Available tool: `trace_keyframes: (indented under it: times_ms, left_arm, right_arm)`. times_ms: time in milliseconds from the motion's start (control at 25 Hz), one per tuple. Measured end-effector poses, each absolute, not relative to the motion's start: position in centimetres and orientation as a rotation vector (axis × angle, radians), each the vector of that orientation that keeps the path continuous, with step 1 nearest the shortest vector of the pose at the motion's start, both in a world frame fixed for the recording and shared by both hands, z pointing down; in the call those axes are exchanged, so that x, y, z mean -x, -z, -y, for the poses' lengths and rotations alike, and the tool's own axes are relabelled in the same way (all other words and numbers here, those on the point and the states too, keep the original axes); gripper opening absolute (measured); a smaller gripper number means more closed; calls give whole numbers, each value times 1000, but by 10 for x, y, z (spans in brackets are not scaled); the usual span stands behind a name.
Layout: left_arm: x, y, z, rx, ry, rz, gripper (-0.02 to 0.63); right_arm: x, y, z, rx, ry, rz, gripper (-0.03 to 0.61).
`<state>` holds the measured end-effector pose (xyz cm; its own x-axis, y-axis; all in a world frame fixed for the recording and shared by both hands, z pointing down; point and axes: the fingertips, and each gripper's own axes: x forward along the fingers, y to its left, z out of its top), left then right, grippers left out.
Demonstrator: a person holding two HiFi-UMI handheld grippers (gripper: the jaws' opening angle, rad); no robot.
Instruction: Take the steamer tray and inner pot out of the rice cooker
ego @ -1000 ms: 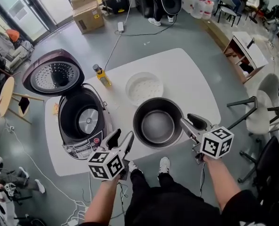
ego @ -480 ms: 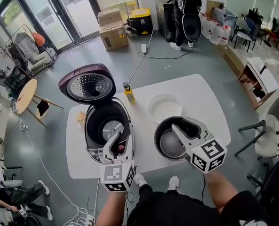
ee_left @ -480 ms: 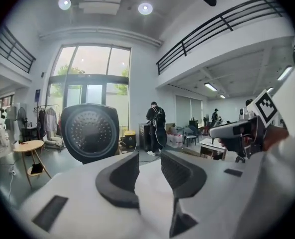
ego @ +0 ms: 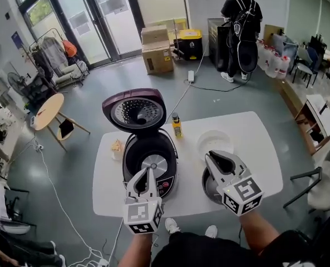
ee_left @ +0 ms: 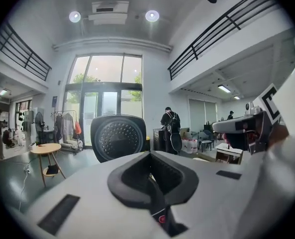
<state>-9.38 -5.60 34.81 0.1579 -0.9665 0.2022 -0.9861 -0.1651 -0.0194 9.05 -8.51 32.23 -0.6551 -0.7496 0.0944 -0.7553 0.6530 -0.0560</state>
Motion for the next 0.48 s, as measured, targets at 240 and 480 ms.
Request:
trace_keyframes:
  times_ms: [240,480]
  left_arm:
    - [121,-350,54,-2281,-282,1991,-2]
    - [135,-349,55,-2287,-246,1989,-2]
  right_arm:
    - [-54,-319,91,-1227,-136,2850,0]
    - [-37,-316,97,-1252,-76,2855,-2]
